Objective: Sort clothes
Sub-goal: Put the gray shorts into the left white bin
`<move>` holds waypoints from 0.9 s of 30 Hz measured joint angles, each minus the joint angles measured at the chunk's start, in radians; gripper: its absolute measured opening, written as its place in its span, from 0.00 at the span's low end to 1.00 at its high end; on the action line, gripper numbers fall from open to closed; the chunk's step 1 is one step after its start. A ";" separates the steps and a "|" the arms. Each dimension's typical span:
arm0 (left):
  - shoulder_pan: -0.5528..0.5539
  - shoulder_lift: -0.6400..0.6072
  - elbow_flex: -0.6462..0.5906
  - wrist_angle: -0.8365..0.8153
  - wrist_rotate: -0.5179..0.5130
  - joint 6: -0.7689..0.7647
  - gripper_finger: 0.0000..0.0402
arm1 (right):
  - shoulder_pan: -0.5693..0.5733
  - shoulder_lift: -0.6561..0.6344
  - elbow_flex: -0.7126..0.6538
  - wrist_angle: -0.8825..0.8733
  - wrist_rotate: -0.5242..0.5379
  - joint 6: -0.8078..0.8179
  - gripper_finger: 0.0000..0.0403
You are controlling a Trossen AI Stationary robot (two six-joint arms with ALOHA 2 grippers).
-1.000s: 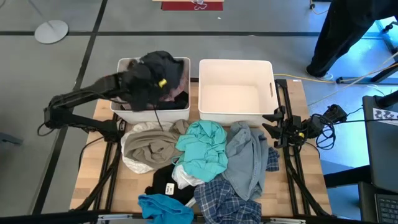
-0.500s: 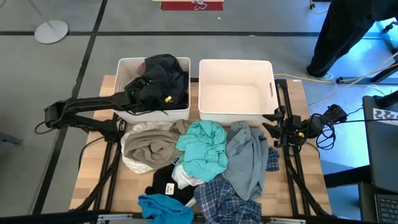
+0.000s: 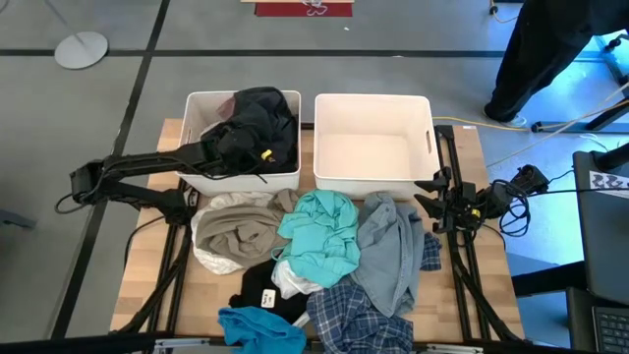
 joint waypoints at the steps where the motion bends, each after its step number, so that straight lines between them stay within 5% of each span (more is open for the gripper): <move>1: 0.003 0.000 0.000 -0.005 0.007 0.003 0.22 | 0.000 0.000 0.000 0.000 0.001 -0.002 0.45; 11: 0.017 -0.004 0.070 -0.111 0.023 -0.008 0.47 | 0.000 0.000 0.000 -0.012 0.002 -0.009 0.45; 21: 0.016 -0.005 0.384 -0.440 0.021 -0.075 0.50 | 0.000 0.000 0.000 -0.015 0.002 -0.009 0.45; 27: -0.002 -0.006 0.460 -0.380 0.018 -0.070 0.50 | 0.000 0.000 0.000 -0.014 0.002 -0.008 0.45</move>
